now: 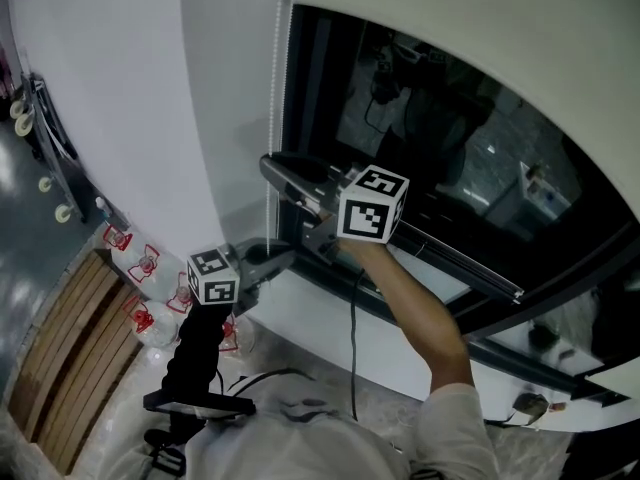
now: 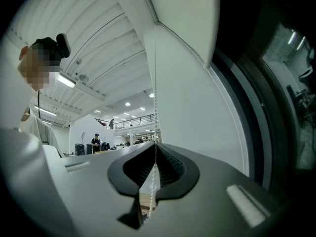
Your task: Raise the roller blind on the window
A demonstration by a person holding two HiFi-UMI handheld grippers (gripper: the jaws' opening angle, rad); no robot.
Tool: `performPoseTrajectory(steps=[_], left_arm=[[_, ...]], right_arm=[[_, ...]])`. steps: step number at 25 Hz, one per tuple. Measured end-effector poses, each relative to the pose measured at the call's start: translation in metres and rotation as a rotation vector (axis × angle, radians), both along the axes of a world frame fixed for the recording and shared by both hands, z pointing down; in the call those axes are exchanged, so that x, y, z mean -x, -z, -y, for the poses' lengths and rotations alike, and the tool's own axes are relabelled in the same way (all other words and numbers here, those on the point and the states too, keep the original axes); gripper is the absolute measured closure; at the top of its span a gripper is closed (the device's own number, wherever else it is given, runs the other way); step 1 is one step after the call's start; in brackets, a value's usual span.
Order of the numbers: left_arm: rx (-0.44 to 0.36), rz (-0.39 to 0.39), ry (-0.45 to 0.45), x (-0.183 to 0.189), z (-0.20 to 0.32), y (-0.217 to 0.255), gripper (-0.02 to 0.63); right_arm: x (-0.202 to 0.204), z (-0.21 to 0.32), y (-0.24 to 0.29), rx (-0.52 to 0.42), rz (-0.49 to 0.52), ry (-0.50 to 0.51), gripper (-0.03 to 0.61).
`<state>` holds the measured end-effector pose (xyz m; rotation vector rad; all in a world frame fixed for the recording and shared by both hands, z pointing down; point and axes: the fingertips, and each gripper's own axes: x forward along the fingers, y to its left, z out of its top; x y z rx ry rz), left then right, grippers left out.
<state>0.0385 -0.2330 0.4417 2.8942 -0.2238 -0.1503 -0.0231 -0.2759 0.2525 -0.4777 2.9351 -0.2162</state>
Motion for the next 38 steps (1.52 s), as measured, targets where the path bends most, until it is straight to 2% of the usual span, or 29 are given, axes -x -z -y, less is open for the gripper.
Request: performPoseTrajectory(steps=[9,14,16,17,18,19,25,31,35,37,38], left_arm=[[0.010,0.009,-0.011,-0.003,0.000,-0.005,0.614],[0.002,0.009,-0.024,-0.007,-0.002,-0.003,0.614],[-0.001,0.004,-0.030,-0.007,-0.004,-0.001,0.614],[-0.002,0.002,-0.034,-0.008,-0.005,0.000,0.614],[-0.003,0.002,-0.037,-0.008,-0.005,0.001,0.614],[-0.005,0.004,-0.039,-0.009,-0.005,0.002,0.614],[-0.001,0.005,-0.038,-0.008,-0.006,0.000,0.614],[0.000,0.006,-0.032,-0.008,-0.008,-0.006,0.614],[0.002,0.002,-0.027,-0.006,-0.006,-0.002,0.614],[0.003,0.002,-0.026,-0.006,-0.005,0.001,0.614],[0.002,0.002,-0.025,-0.006,-0.005,0.002,0.614]], right_arm=[[-0.001,-0.012,-0.090,0.136,-0.060,-0.003,0.568],[-0.002,-0.017,-0.090,0.166,-0.042,0.033,0.566],[-0.001,-0.020,-0.085,0.138,-0.056,0.044,0.558],[0.000,-0.019,-0.079,0.109,-0.074,0.044,0.494],[0.000,-0.016,-0.068,0.082,-0.083,0.046,0.391],[-0.001,-0.011,-0.053,0.062,-0.075,0.048,0.371],[-0.008,0.015,0.061,-0.081,0.013,0.016,0.373],[-0.001,0.019,0.130,-0.169,0.047,0.023,0.381],[0.004,0.020,0.160,-0.196,0.068,0.023,0.433],[0.004,0.021,0.169,-0.200,0.074,0.012,0.499],[0.004,0.022,0.171,-0.199,0.075,0.009,0.503]])
